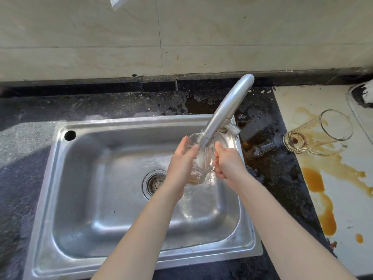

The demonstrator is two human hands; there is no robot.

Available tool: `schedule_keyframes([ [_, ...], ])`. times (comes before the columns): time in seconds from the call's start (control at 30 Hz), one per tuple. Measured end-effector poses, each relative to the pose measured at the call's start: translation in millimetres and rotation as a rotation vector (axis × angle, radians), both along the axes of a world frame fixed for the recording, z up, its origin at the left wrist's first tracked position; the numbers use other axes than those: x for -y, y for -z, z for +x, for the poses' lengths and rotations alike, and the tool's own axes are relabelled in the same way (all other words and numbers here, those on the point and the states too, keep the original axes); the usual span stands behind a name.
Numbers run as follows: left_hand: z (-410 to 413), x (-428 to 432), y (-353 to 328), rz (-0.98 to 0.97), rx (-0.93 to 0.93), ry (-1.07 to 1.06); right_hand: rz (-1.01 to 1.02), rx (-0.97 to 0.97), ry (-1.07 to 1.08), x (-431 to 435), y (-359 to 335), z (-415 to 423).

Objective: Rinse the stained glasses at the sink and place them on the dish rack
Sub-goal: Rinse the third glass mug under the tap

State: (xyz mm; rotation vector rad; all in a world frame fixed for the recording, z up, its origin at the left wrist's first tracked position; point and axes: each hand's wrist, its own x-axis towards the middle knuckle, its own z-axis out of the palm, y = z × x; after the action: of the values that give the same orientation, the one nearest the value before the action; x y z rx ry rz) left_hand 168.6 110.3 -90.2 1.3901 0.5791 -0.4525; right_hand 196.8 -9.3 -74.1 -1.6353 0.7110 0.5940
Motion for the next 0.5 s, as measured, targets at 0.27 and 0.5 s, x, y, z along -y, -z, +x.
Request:
schedule_keyframes([
  [0.27, 30.2, -0.8, -11.2, 0.274, -0.13, 0.177, -0.16, 0.124, -0.174, -5.3, -13.1, -4.0],
  [0.5, 13.5, -15.3, -16.8, -0.542, -0.184, -0.097, 0.068, -0.039, -0.112, -4.8, -27.6, 26.1],
])
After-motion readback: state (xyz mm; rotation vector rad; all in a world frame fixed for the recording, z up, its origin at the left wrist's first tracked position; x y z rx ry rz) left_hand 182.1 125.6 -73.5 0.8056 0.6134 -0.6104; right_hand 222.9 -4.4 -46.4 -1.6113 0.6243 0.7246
